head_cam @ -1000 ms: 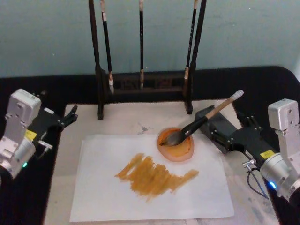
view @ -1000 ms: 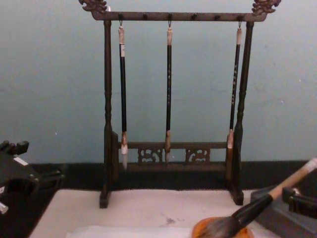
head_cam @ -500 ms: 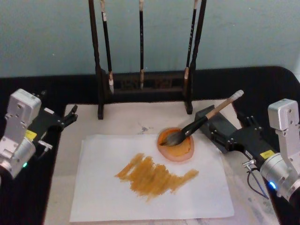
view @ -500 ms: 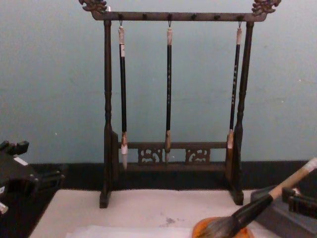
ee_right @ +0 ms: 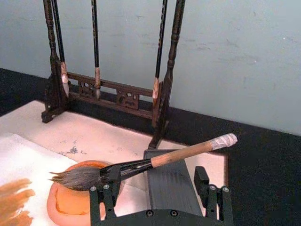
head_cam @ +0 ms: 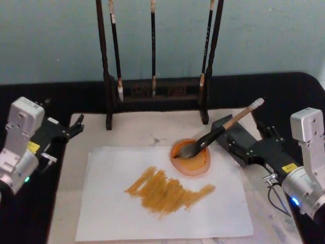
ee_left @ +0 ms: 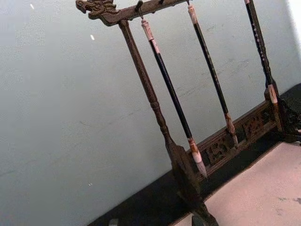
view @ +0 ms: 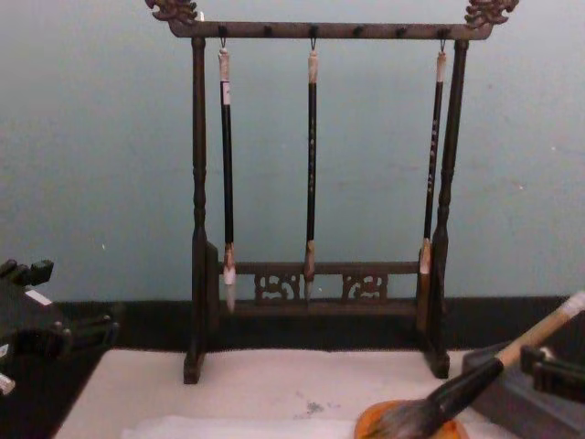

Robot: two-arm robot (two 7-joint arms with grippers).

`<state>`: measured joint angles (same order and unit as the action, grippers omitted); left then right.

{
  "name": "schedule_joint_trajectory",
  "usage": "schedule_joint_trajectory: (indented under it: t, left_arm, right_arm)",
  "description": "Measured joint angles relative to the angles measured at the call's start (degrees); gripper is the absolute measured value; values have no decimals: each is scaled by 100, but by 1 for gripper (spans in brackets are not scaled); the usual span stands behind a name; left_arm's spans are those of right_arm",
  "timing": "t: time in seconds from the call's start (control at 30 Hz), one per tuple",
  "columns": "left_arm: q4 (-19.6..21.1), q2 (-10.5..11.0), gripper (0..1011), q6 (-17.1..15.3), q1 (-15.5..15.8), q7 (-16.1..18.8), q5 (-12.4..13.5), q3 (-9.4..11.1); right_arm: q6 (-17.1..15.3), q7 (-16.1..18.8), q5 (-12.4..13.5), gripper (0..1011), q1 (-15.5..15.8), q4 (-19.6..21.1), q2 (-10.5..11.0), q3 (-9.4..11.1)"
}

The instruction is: Pick up the brush from the inkstone, write on the paper, then place the brush back to its original position.

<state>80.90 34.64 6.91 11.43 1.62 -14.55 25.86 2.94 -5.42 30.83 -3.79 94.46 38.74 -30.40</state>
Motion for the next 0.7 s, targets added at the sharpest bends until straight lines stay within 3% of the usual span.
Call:
schedule_joint_trajectory:
  t: [0.7]
  left_arm:
    - [0, 0, 1010, 0, 0, 0, 0, 0]
  right_arm:
    - [0, 0, 0, 1000, 0, 0, 0, 0]
